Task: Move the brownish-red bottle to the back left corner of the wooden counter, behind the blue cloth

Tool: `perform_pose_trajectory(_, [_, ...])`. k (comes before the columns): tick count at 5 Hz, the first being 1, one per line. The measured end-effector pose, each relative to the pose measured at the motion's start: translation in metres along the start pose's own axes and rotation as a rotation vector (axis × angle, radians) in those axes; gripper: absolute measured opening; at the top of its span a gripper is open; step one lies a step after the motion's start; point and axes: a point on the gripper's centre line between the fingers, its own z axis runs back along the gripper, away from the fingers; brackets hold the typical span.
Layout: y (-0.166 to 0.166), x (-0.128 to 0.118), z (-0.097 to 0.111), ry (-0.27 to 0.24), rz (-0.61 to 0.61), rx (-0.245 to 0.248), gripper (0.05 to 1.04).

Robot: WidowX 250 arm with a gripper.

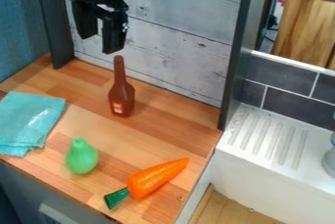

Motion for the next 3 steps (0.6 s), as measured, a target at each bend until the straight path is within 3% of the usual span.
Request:
perform_pose_trajectory(1, [-0.002, 0.000, -0.012, 0.028, -0.003, -0.015, 1.000])
perform_pose_trajectory(2, [-0.001, 0.013, -0.016, -0.047, 0.003, -0.018, 1.000])
perform_pose_trajectory(3, [0.001, 0.018, -0.030, -0.036, 0.015, -0.024, 1.000])
